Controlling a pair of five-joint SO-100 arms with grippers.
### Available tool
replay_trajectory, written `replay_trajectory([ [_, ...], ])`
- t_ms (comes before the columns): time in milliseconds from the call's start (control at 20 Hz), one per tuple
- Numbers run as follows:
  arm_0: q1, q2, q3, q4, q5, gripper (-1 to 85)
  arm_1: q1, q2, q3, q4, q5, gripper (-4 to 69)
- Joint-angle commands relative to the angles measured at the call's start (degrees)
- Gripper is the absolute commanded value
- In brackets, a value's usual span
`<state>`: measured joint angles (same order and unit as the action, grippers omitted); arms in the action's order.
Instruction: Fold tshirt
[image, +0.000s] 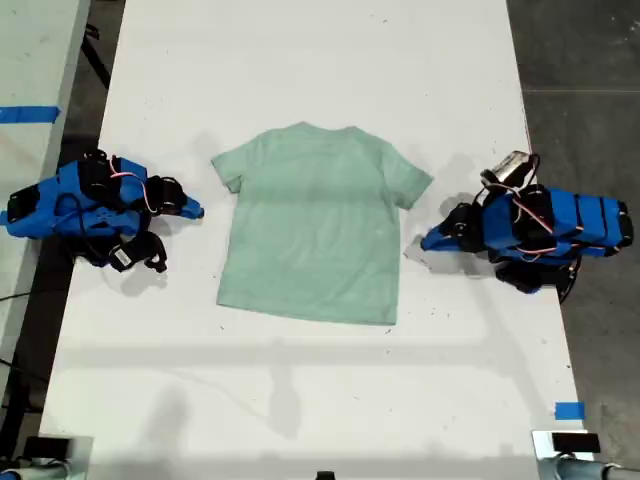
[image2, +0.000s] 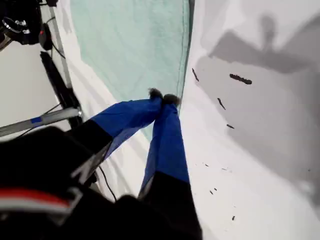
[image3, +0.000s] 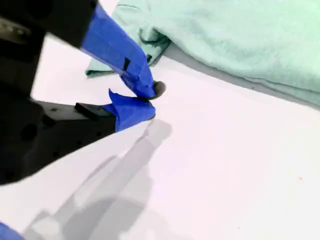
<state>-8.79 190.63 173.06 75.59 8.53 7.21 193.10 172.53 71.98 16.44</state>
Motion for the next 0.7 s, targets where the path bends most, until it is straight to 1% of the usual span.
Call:
replay_trajectory([
  [0, -1.05, -2.72, -5.89, -0.35, -0.97, 0.1, -0.53, -2.64, -6.77, -0.44, -2.9, -0.2],
  [150, -2.72, -16.35, -16.61, -0.79, 1.49, 0.1, 3.08, -16.35, -19.6, 2.72, -8.79, -0.2],
  [300, -7.21, -34.72, -33.49, 0.26, 9.14, 0.1, 9.49, -33.31, -35.6, 5.01, -18.81, -0.2],
  [500, -16.79, -52.91, -53.44, 5.27, 19.25, 0.1, 22.68, -50.63, -54.49, 12.74, -33.22, -0.2],
  [650, -26.37, -63.81, -64.07, 9.67, 25.58, 0.1, 33.13, -56.6, -61.44, 15.73, -42.45, -0.2],
])
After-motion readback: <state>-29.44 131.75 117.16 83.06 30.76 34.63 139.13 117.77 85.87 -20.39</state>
